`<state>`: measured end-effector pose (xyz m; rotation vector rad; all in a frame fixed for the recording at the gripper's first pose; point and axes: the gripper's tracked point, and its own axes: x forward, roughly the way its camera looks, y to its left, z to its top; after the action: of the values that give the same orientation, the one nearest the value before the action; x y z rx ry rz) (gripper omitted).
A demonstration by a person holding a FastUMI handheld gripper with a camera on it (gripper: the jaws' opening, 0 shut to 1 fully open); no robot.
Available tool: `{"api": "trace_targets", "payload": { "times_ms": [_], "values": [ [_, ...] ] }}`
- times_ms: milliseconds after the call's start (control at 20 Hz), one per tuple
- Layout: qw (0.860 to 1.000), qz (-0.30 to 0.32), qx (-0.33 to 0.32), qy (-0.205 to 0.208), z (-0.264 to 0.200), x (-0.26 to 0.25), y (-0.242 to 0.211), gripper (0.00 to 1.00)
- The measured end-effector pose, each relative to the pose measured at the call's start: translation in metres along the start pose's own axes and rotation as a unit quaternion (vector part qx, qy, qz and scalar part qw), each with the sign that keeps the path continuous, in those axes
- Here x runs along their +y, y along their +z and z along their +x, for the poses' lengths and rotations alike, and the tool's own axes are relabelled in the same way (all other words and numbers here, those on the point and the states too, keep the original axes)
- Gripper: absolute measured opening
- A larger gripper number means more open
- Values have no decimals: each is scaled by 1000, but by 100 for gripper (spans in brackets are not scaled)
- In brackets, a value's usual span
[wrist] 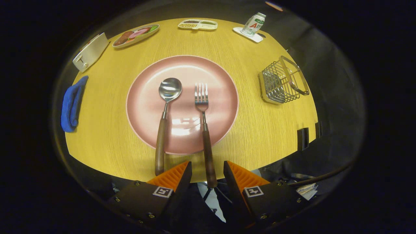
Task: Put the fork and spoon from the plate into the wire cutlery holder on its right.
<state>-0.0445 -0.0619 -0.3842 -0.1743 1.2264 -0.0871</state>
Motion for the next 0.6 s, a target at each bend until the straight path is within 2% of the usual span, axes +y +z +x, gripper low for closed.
{"api": "trace_targets", "payload": {
  "times_ms": [250,350,400,450,600],
  "values": [
    [999,-15,28,-6,18,-4,-8,63],
    [999,-29,34,-15,22,-7,-11,49],
    [999,-36,35,-9,23,-4,-11,34],
    [998,-42,39,-12,24,-3,-13,24],
    [998,-56,37,-18,19,-5,-9,16]
  ]
}}
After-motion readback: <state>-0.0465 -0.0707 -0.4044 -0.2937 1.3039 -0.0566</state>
